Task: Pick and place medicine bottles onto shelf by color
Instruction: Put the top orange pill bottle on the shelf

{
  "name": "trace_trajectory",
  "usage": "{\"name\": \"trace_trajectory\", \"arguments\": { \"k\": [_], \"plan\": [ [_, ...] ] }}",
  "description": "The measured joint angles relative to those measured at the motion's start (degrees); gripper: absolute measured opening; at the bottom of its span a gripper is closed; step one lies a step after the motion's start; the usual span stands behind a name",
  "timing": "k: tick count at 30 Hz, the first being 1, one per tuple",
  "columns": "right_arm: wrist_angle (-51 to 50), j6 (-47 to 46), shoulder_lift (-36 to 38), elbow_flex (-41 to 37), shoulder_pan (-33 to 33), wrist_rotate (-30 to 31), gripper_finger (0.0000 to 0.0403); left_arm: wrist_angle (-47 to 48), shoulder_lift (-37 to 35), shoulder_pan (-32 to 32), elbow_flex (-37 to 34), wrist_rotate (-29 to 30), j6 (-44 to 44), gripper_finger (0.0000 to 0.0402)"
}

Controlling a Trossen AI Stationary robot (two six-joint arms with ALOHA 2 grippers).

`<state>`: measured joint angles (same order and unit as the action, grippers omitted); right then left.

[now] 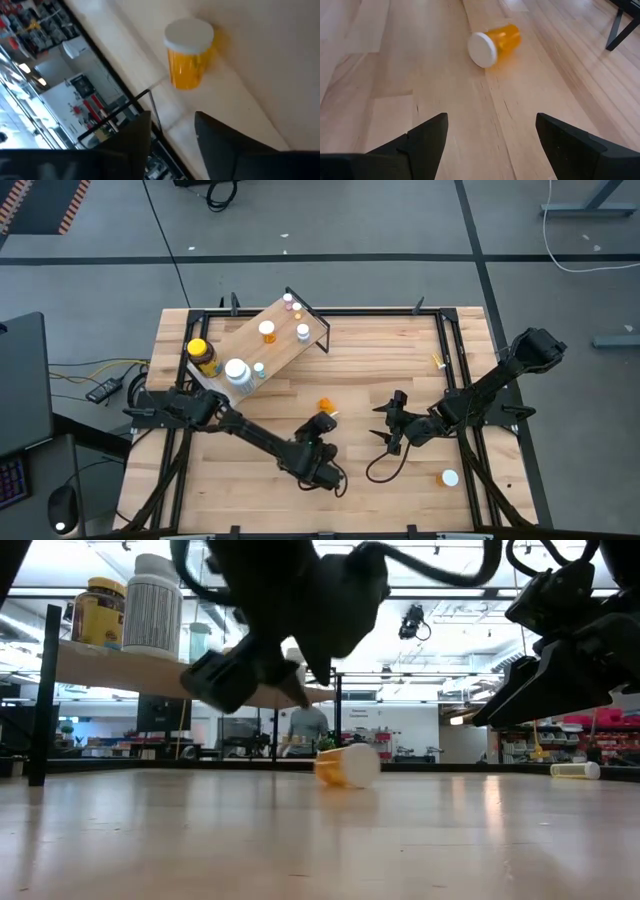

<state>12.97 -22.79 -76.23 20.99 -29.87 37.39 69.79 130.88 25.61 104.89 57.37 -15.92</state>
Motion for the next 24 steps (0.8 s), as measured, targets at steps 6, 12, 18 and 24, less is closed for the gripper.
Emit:
{"name": "trace_trajectory", "arguments": {
  "k": [6,12,18,24],
  "plan": [
    [-0.83,-0.02,0.01,0.00,0.00,0.54,0.0310,-0.38,-0.02,-1.72,2.31,-1.18,1.15,0.0136],
    [-4.03,-0.73,0.01,-0.05,3.15,13.97,0.0310,0.60,-0.02,-6.28,2.31,-1.30,16.87,0.0183],
    [3.84,7.45,-0.63,-3.81,14.60,2.14,0.0310,6.48,-0.29,-8.50,2.31,-1.25,32.75,0.0219],
    [24.82,18.11,-0.91,-7.75,27.42,-6.42,0.0310,8.94,-2.56,-6.26,2.35,-1.25,41.34,0.0212]
  ]
}}
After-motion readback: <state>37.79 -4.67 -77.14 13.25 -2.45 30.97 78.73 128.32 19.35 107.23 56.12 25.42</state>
